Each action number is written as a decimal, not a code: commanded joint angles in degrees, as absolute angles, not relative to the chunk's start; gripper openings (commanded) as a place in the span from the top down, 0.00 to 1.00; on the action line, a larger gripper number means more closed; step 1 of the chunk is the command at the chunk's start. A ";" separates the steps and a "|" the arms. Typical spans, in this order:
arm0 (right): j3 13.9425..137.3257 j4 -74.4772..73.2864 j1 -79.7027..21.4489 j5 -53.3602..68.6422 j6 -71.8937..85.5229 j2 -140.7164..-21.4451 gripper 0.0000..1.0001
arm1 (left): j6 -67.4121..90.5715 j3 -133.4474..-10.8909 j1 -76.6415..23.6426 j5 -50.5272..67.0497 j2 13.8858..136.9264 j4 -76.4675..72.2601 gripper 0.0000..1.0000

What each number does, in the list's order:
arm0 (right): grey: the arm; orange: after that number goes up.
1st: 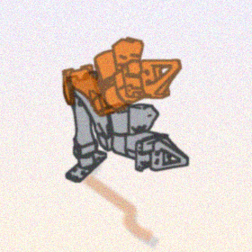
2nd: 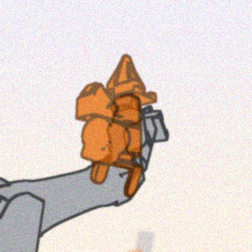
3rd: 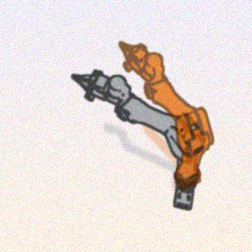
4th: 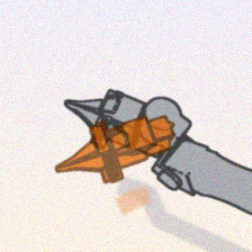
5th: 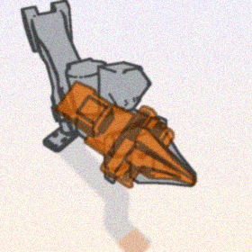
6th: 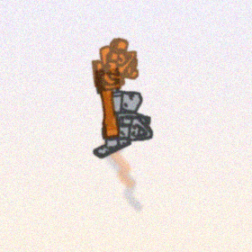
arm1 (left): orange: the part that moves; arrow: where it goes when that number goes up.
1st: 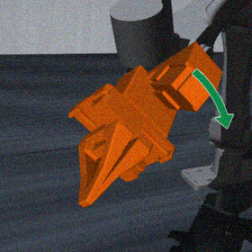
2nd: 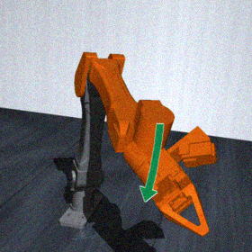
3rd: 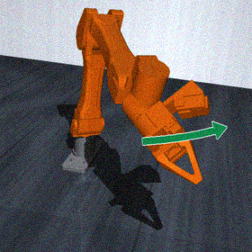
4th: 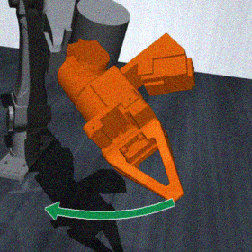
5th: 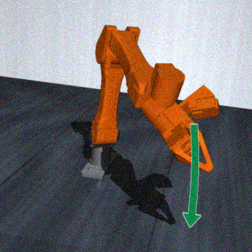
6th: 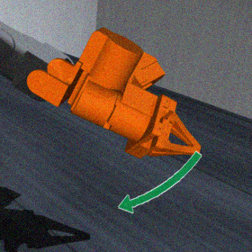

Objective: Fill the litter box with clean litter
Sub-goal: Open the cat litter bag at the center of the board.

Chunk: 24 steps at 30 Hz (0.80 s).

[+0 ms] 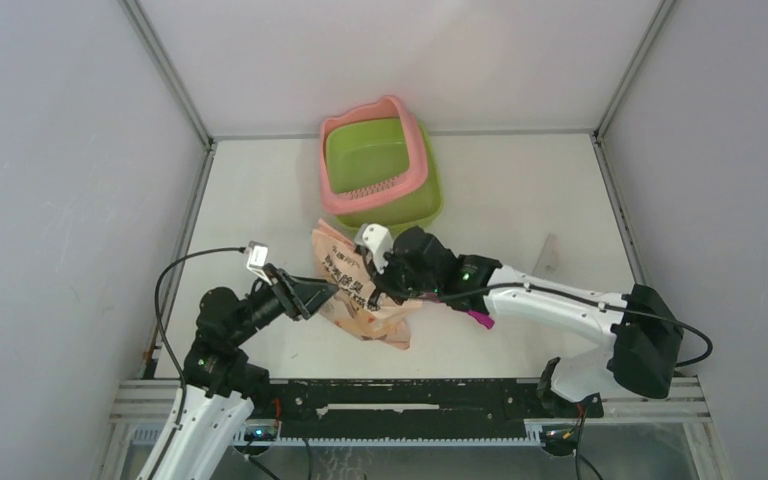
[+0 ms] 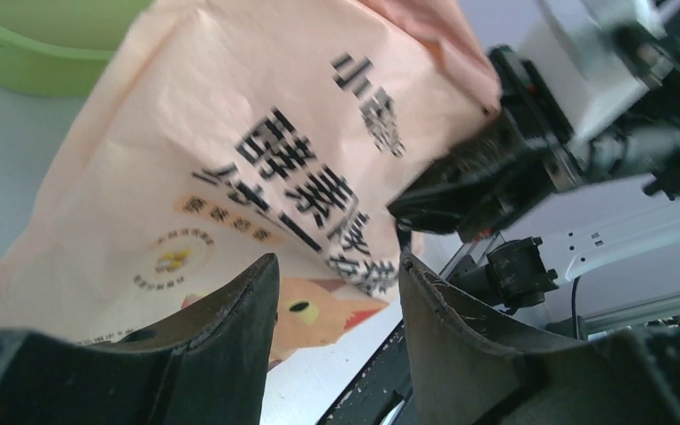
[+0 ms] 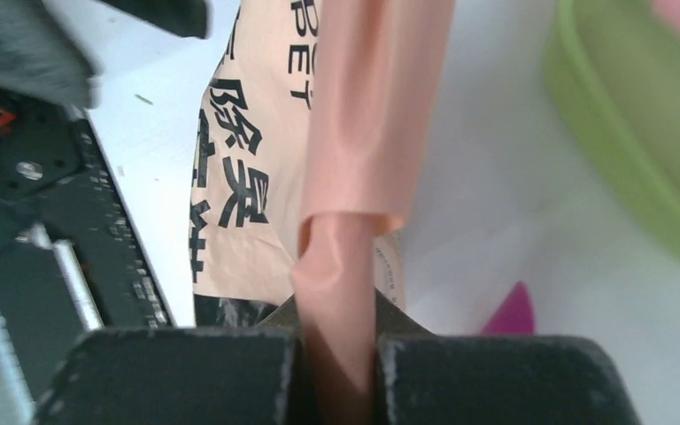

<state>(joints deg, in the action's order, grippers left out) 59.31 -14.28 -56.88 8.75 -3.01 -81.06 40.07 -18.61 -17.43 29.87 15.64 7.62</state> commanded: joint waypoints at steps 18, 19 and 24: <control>61.28 18.64 -68.91 -25.98 -39.59 -76.12 1.00 | 39.90 -24.08 -17.22 28.29 12.98 9.34 0.43; 61.34 19.75 -68.64 -25.89 -40.83 -76.65 1.00 | 39.90 -24.07 -17.28 28.30 13.07 9.32 0.43; 62.37 21.29 -66.78 -24.88 -41.18 -77.55 1.00 | 39.81 -24.16 -17.20 28.15 13.16 9.32 0.44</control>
